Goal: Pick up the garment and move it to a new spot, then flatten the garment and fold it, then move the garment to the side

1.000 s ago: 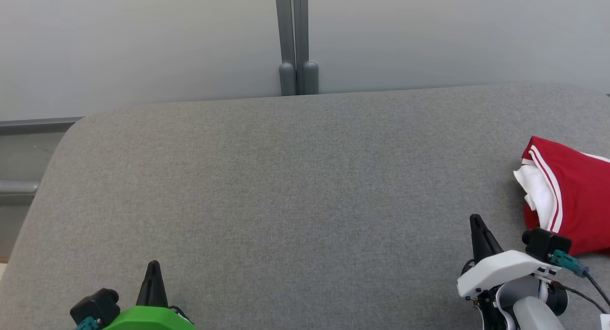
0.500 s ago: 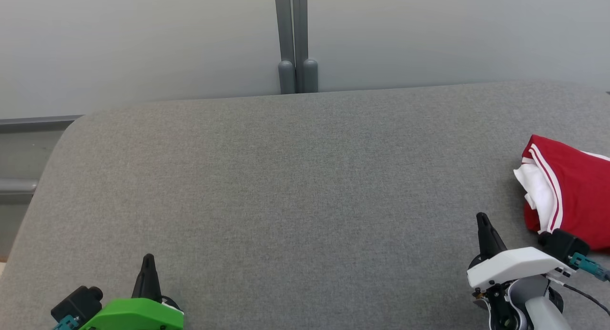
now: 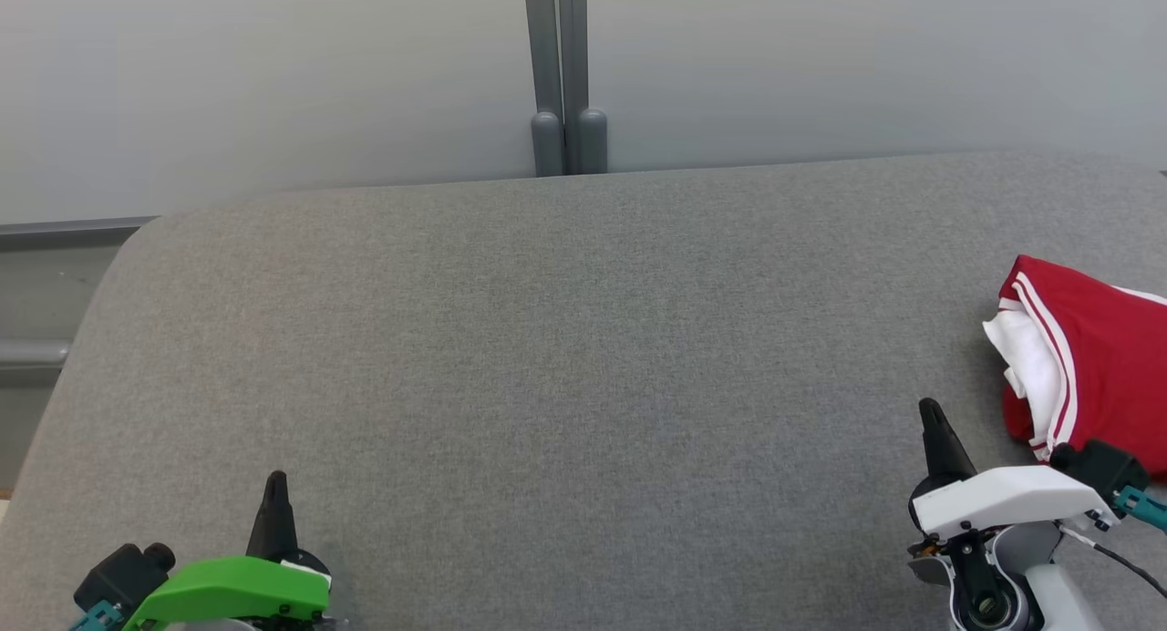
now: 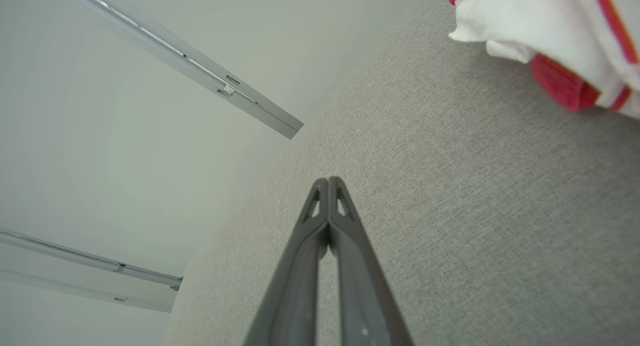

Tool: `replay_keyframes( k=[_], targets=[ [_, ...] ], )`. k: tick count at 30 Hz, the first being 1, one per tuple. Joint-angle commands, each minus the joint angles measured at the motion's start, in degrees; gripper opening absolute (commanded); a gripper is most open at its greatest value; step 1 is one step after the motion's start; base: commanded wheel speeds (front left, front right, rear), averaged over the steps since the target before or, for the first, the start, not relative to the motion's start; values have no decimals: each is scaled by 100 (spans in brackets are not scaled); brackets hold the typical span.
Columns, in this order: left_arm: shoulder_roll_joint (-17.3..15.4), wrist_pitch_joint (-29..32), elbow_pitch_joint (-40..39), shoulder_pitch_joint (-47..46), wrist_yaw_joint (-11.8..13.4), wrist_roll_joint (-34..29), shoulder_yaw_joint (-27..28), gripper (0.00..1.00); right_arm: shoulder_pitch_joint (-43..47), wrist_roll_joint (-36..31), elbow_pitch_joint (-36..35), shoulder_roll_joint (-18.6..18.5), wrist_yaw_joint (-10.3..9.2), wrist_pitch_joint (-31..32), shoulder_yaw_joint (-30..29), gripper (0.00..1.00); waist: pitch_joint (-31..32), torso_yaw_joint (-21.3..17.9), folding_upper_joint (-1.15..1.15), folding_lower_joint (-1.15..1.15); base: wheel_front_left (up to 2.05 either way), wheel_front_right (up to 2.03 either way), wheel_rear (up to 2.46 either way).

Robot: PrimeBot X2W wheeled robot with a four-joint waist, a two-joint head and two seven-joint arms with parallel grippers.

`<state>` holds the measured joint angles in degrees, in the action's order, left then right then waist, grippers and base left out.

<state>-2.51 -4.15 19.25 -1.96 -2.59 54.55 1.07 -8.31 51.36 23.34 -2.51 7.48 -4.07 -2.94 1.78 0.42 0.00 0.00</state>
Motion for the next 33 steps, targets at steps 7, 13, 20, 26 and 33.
replay_keyframes(
  k=[7, 13, 20, 26, 33],
  targets=[
    [-33, 144, -139, -221, -105, 566, 98, 0, 20, 592, -211, -34, 3, 143, -63, 0, -18, -4, 0, 0, 0, 0, 0],
    [-35, 245, -182, -250, -148, 916, 150, 0, 34, 973, -295, -36, 3, 249, -97, 0, -33, -7, 0, 0, 0, 0, 0],
    [-38, 358, -229, -281, -194, 1291, 201, 0, 61, 1385, -381, -38, 3, 356, -132, 0, -49, -11, 0, 0, 0, 0, 0],
    [-40, 444, -267, -311, -232, 1604, 246, 0, 83, 1721, -454, -40, 3, 446, -162, 0, -64, -14, 0, 0, 0, 0, 0],
    [-43, 546, -313, -328, -277, 1962, 299, 0, 105, 2113, -536, -42, 3, 552, -196, 0, -81, -18, 0, 0, 0, 0, 0]
  ],
)
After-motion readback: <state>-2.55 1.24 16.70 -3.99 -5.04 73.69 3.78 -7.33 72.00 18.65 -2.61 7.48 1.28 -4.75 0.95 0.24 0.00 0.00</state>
